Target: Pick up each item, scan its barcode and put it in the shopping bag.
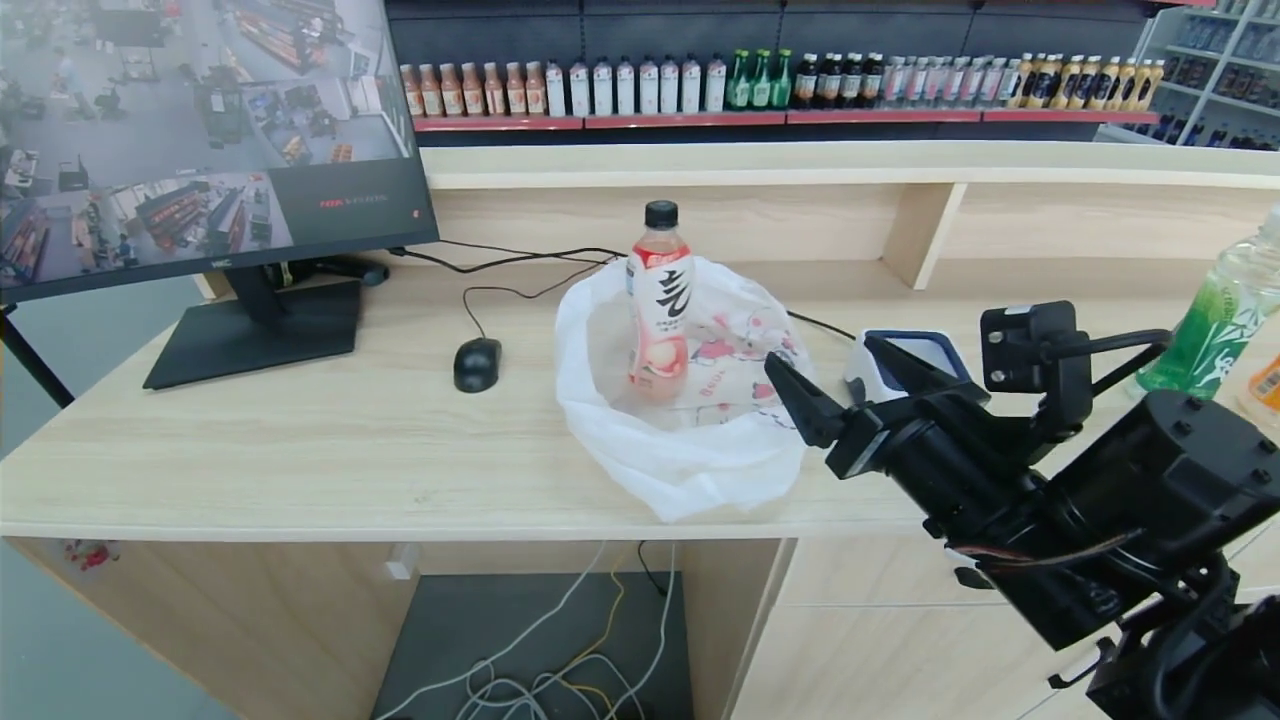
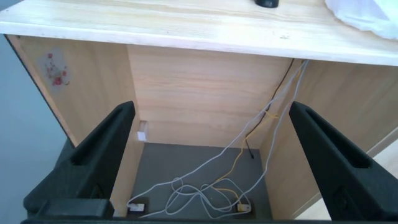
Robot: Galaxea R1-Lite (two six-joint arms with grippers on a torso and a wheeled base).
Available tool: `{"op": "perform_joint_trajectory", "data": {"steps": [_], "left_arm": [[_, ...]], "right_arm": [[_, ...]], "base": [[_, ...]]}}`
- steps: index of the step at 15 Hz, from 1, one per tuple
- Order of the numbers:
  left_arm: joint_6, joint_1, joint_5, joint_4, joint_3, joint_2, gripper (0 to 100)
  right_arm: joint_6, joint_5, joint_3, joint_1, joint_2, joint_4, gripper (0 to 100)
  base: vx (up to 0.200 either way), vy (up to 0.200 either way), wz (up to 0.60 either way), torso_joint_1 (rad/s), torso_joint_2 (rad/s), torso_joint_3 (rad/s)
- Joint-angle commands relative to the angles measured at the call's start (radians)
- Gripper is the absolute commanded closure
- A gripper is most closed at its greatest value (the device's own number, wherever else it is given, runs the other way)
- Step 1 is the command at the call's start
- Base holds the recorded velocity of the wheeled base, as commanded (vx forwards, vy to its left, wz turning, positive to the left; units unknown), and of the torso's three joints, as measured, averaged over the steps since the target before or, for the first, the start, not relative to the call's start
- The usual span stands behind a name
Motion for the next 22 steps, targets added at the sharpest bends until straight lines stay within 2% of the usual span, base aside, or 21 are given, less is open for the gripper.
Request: {"op": "perform_joint_trajectory", "data": {"steps": [1, 3, 8, 22], "left_arm": [[-0.001, 0.000, 0.000, 0.000, 0.000, 0.000, 0], [-0.006, 0.000, 0.000, 0.000, 0.000, 0.000, 0], [-0.010, 0.000, 0.000, 0.000, 0.000, 0.000, 0], [-0.010, 0.000, 0.000, 0.000, 0.000, 0.000, 0]], "right_arm": [[-0.001, 0.000, 0.004, 0.001, -0.022, -0.001, 0], [-0.004, 0.000, 0.009, 0.002, -0.042, -0.001, 0], [-0.020, 0.000, 0.124, 0.034, -0.148, -0.001, 0], [-0.012, 0.000, 0.171, 0.028, -0.174, -0.001, 0]], "base": [[0.000, -0.200, 0.00, -0.002, 0.00, 0.007], [0.000, -0.200, 0.00, 0.005, 0.00, 0.005], [0.000, -0.200, 0.00, 0.002, 0.00, 0.000], [0.000, -0.200, 0.00, 0.000, 0.00, 0.002]]}}
